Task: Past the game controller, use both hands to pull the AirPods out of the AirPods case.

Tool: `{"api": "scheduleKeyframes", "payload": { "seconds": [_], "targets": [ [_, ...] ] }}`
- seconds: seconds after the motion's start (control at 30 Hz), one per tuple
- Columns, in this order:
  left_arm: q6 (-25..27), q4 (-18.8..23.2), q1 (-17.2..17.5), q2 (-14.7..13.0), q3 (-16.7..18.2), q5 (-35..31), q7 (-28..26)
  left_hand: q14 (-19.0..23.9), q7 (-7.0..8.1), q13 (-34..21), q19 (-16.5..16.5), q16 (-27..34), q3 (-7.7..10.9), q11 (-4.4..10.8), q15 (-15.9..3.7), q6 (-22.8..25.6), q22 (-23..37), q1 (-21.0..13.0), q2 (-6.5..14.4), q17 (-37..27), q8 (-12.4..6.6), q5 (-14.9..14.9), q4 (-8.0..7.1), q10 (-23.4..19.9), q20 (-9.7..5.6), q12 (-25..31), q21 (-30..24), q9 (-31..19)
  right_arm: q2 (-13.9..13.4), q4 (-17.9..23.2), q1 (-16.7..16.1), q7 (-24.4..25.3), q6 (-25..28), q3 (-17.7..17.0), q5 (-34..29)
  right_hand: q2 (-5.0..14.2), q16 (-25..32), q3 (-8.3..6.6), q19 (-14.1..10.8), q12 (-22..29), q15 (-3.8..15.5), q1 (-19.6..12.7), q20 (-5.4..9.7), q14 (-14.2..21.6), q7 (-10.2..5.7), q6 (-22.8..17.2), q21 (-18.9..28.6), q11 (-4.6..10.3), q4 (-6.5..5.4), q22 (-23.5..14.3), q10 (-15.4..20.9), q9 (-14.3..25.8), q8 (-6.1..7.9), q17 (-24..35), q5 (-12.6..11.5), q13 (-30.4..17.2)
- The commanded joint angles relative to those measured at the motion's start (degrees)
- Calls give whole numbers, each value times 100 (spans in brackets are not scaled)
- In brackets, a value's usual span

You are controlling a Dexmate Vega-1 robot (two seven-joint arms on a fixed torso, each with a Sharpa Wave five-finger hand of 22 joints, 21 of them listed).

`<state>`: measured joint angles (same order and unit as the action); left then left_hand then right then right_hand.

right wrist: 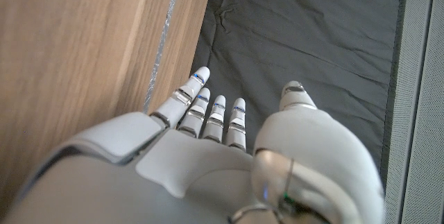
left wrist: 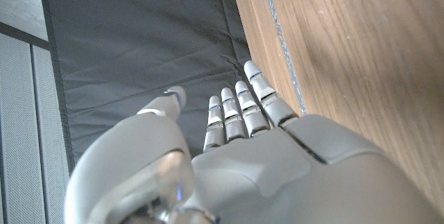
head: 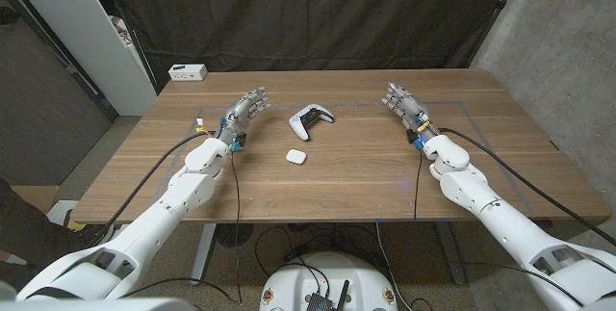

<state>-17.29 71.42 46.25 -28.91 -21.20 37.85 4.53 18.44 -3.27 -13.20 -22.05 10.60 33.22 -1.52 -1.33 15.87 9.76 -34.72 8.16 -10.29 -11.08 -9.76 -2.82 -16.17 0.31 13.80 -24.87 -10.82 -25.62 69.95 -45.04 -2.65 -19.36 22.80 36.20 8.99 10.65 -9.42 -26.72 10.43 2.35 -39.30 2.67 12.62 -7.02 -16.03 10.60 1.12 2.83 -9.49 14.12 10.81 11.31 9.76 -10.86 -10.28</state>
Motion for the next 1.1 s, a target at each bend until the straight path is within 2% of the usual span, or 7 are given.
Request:
{"api": "scheduleKeyframes", "payload": {
  "seconds": [0.03,0.17,0.2,0.3,0.33,0.9,1.1],
  "targets": [
    [16,10,-2,-182,25,-17,158,40,16,-35,-53,17,57,23,-14,73,24,-182,-73,7,-34,-53,199,-90,-17,39,15,-12,210,-187,201,81,-56,182,-228,-16,31,-55,-53,41,207,-113,126,93,-586,-5,25,-7,88,-10,95,30,20,26,-26,-24],
    [126,200,58,-410,11,-149,138,-62,120,-102,97,0,-11,91,6,147,32,-355,-205,12,-59,-50,536,-68,34,50,138,-35,-10,241,81,268,147,226,-420,-60,33,-58,-24,54,215,-152,59,165,58,-148,21,-22,199,-13,200,47,74,27,-14,-38],
    [134,243,73,-469,9,-191,137,-106,147,-124,180,-1,-48,90,7,143,33,-379,-220,4,-58,-45,593,-43,49,49,186,-43,-59,342,53,313,203,231,-457,-50,35,-78,-14,60,213,-188,58,164,-583,-144,23,-22,249,-13,221,55,59,41,-9,-44],
    [235,410,124,-686,-2,-307,149,-299,196,-196,364,-25,-179,126,30,172,36,-439,-324,-1,-74,-19,766,57,142,44,309,-67,-215,630,-23,413,381,253,-560,-72,30,-53,18,62,225,-150,25,167,300,-189,18,-13,276,-14,267,50,66,37,-4,-57],
    [273,474,146,-754,-3,-347,132,-360,219,-219,437,-31,-219,158,28,168,37,-460,-363,1,-73,-11,820,88,153,43,355,-72,-279,782,-68,473,479,252,-585,-86,18,-53,-17,42,225,-165,12,131,-357,-259,45,39,314,-16,198,58,82,42,7,-73],
    [339,917,351,-1401,-12,-786,228,-725,431,-370,706,-49,-496,183,45,333,42,-522,-515,-2,-126,2,1041,338,157,27,593,-110,-1015,2592,-605,1522,1863,506,-1624,-285,13,-33,555,85,174,-362,-366,-159,50,-700,-9,83,555,-20,158,107,129,58,13,-149],
    [794,1452,432,-2025,-184,-1437,177,-1677,1087,-511,1283,-69,-1339,236,129,584,47,-383,-1542,-34,-140,-494,1107,906,213,-62,1120,-103,-982,2592,-654,1604,1823,504,-1711,-314,11,-29,579,85,176,-379,-372,-168,40,-690,-14,84,570,-20,151,106,121,55,5,-152]
  ]
}}
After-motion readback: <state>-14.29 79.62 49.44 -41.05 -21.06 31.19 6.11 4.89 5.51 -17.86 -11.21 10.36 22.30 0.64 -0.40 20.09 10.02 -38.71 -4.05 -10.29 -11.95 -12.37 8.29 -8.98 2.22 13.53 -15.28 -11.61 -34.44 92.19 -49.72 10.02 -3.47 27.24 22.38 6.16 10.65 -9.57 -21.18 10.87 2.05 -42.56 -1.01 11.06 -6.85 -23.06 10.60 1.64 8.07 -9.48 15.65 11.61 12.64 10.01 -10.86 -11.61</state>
